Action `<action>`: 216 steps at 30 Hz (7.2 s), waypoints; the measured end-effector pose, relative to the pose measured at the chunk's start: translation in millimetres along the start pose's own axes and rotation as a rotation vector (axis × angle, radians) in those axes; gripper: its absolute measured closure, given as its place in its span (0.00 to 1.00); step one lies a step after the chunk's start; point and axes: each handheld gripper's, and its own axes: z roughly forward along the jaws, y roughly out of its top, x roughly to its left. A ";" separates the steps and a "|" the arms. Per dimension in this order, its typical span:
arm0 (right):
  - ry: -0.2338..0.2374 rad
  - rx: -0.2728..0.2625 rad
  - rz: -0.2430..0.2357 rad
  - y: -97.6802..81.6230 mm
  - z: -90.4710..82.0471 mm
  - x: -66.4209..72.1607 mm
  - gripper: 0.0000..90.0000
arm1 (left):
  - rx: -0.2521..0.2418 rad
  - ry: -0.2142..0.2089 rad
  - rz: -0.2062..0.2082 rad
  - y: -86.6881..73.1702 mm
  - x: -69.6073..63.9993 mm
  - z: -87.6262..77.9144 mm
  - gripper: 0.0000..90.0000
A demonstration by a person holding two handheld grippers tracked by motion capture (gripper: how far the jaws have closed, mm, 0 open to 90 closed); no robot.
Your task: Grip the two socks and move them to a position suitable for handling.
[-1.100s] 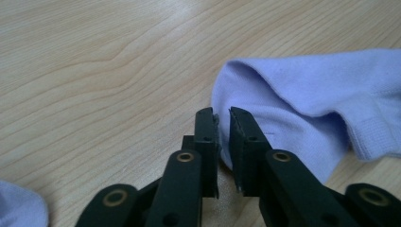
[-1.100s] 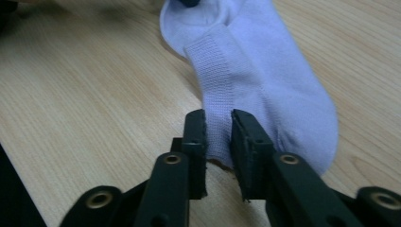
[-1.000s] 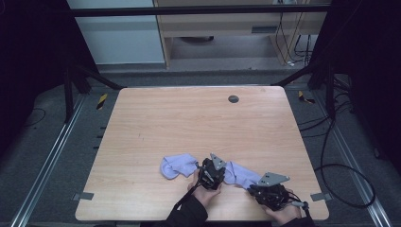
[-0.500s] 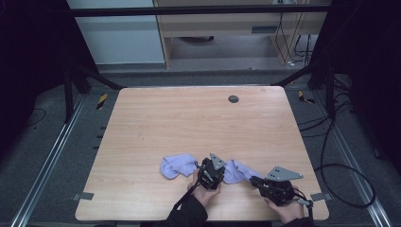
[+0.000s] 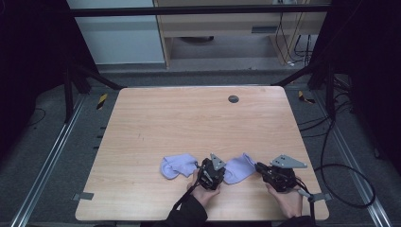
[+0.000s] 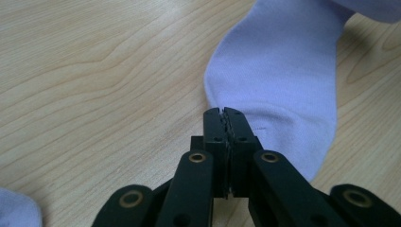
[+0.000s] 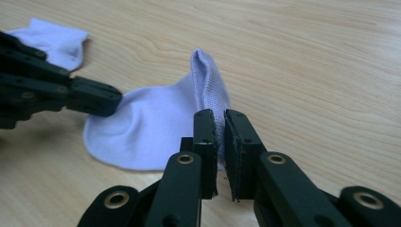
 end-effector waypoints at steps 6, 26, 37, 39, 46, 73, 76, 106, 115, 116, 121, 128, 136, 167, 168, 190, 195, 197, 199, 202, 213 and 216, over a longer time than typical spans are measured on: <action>-0.038 0.015 0.033 6.6 12.6 -18.2 0.92 | 0.004 -0.005 0.007 0.1 0.4 -0.2 0.99; -0.127 0.015 0.005 17.6 20.6 -43.1 0.71 | -0.035 0.005 -0.010 1.1 3.3 -9.7 0.71; -0.112 0.136 0.060 5.6 40.1 -50.9 0.76 | 0.003 -0.002 -0.043 -1.6 2.9 -3.6 0.84; -0.117 0.146 0.054 4.4 43.2 -51.7 0.77 | 0.002 -0.001 -0.043 -1.7 2.5 -2.7 0.87; -0.098 0.188 0.070 1.4 46.9 -51.6 0.89 | 0.008 0.001 -0.050 -1.0 1.8 -0.9 0.97; -0.120 0.168 0.071 -12.9 4.1 -35.6 0.97 | 0.004 0.002 -0.031 19.2 10.2 18.5 0.97; -0.135 0.158 0.063 -13.8 4.4 -36.2 0.90 | -0.020 -0.007 -0.038 20.5 10.6 13.9 0.85; 0.038 -0.002 -0.003 29.9 7.0 6.8 0.49 | -0.140 0.093 -0.053 -12.3 128.5 -109.9 0.42; 0.094 -0.008 -0.059 52.5 25.5 35.6 0.51 | -0.142 0.159 -0.115 -40.4 154.0 -130.3 0.42; 0.101 -0.008 -0.064 54.4 27.6 38.5 0.51 | -0.133 0.169 -0.119 -46.5 157.3 -133.0 0.42; 0.139 -0.001 -0.090 65.4 42.2 59.6 0.53 | -0.116 0.185 -0.135 -62.9 163.3 -138.2 0.43; 0.197 0.007 -0.128 75.5 66.3 91.8 0.56 | -0.085 0.188 -0.133 -79.3 162.2 -136.4 0.46; 0.246 0.052 -0.174 75.5 92.9 126.8 0.62 | -0.065 0.172 -0.130 -82.6 158.6 -126.9 0.54; 0.245 0.216 -0.265 54.7 146.3 172.6 0.92 | 0.062 0.129 -0.129 -78.9 149.0 -97.7 0.92; 0.246 0.214 -0.259 55.0 146.0 172.8 0.92 | 0.066 0.124 -0.129 -78.9 149.0 -97.9 0.94; 0.151 0.013 -0.034 99.8 151.5 139.6 0.92 | 0.073 0.093 -0.099 -80.1 148.1 -110.8 0.96; 0.106 0.036 -0.030 101.7 165.3 134.9 0.92 | 0.086 0.098 -0.095 -80.7 149.7 -110.0 0.96; 0.097 0.052 -0.034 99.7 170.0 133.0 0.91 | 0.086 0.101 -0.095 -80.6 149.8 -109.7 0.96; 0.081 0.055 -0.035 98.9 171.9 132.3 0.90 | 0.085 0.109 -0.093 -80.8 149.9 -109.6 0.96; 0.063 0.040 -0.042 99.3 173.4 130.6 0.85 | 0.082 0.116 -0.105 -81.1 151.1 -109.1 0.92; 0.063 0.095 -0.073 100.3 170.0 116.9 0.73 | 0.022 0.184 -0.165 -83.9 153.5 -124.8 0.69; 0.063 0.120 -0.063 96.5 172.9 114.1 0.74 | 0.029 0.184 -0.179 -85.0 153.8 -122.7 0.69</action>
